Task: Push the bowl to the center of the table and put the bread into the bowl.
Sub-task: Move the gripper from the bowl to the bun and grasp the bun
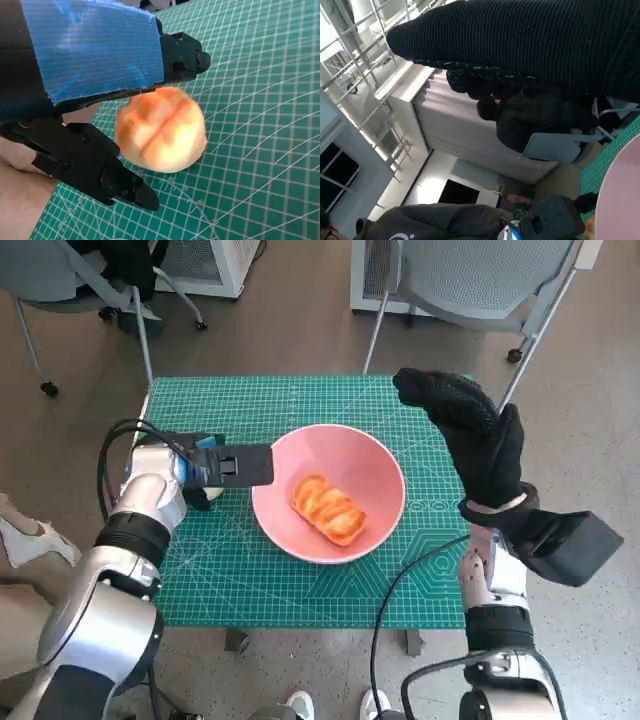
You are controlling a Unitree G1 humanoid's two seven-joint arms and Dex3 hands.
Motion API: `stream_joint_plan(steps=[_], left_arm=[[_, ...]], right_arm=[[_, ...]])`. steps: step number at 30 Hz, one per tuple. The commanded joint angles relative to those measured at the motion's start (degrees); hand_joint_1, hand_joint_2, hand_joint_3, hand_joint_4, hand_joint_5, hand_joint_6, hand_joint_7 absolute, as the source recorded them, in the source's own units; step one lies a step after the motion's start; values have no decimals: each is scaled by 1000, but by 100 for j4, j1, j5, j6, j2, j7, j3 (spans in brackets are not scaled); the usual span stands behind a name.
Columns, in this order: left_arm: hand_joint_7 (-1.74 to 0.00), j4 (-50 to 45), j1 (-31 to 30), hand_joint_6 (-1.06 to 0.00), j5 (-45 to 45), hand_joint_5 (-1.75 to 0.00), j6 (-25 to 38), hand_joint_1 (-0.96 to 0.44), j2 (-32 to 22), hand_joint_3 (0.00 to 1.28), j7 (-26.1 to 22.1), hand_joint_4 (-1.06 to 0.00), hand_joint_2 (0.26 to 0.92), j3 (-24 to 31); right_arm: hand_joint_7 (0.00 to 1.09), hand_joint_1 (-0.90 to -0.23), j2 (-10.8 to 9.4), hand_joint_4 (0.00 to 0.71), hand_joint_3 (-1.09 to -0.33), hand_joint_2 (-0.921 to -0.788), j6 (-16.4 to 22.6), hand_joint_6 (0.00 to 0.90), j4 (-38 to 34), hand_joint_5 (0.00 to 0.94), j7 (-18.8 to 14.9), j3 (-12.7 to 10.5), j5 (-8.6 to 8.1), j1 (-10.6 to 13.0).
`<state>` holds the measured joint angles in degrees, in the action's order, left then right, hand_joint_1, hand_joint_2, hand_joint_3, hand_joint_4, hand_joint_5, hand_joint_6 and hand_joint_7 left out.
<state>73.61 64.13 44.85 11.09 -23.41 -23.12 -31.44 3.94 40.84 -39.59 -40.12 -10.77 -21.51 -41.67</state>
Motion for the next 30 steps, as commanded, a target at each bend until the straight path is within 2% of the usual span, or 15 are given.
stream_joint_plan(steps=[1,7,11,15,17,18,19,20,21,23,24,25,26,29,30], left_arm=[[-4,117,75,-101,-65,1,-16,-326,20,4,59,1,673,-20],[-9,204,36,-112,-113,1,-100,-309,54,6,148,1,679,1],[-19,263,4,-137,-150,-7,-199,-244,63,14,230,-16,698,14],[-36,301,-38,-189,-203,-46,-235,-168,67,23,401,-123,719,67],[-42,296,-69,-227,-238,-99,-219,-120,75,27,573,-252,731,109],[-39,293,-84,-254,-255,-288,-210,-89,78,30,662,-309,740,127],[-31,283,-115,-294,-264,-635,-209,-43,78,33,807,-351,753,140],[-37,279,-135,-346,-275,-865,-209,110,78,146,909,-470,759,142],[-40,268,-171,-380,-268,-1012,-221,208,74,219,1068,-547,763,127],[-56,255,-243,-479,-232,-1140,-267,299,61,362,1360,-631,715,77],[-100,251,-293,-544,-184,-1160,-305,317,50,368,1542,-649,718,27],[-434,254,-322,-582,-155,-1181,-333,203,43,305,1657,-690,761,-7],[-655,260,-337,-601,-139,-1201,-351,131,39,262,1730,-710,791,-30],[-973,282,-355,-620,-85,-1165,-366,44,30,214,1866,-748,822,-114],[-1023,286,-356,-619,-70,-1160,-360,35,26,246,1902,-749,805,-139]], right_arm=[[297,-663,19,83,-893,-921,-42,-1,-12,1,35,20,34,144],[297,-664,36,83,-893,-921,-54,-1,30,1,33,22,42,175],[296,-664,61,80,-892,-921,-90,-1,104,0,28,19,36,209],[288,-664,88,75,-891,-921,-125,-1,165,0,24,15,25,234],[287,-664,103,75,-891,-921,-143,-1,188,0,22,10,18,242],[287,-664,109,75,-890,-921,-150,-1,192,0,21,8,14,243],[287,-664,116,74,-890,-921,-158,-1,196,0,16,4,8,245],[287,-664,120,74,-889,-921,-164,-1,201,0,12,1,3,248],[287,-664,123,74,-888,-921,-169,-1,206,0,11,-1,1,250],[287,-664,125,74,-887,-921,-180,-1,230,0,13,-1,-1,261],[287,-664,127,74,-886,-921,-189,-1,253,0,16,0,-1,270],[287,-664,128,75,-885,-921,-195,-1,261,0,19,0,0,270],[286,-664,128,75,-884,-921,-201,-1,267,1,21,0,1,270],[286,-664,132,76,-883,-921,-220,-1,277,1,20,-4,-6,266],[285,-665,132,77,-882,-921,-229,-1,284,1,20,-5,-9,263]])
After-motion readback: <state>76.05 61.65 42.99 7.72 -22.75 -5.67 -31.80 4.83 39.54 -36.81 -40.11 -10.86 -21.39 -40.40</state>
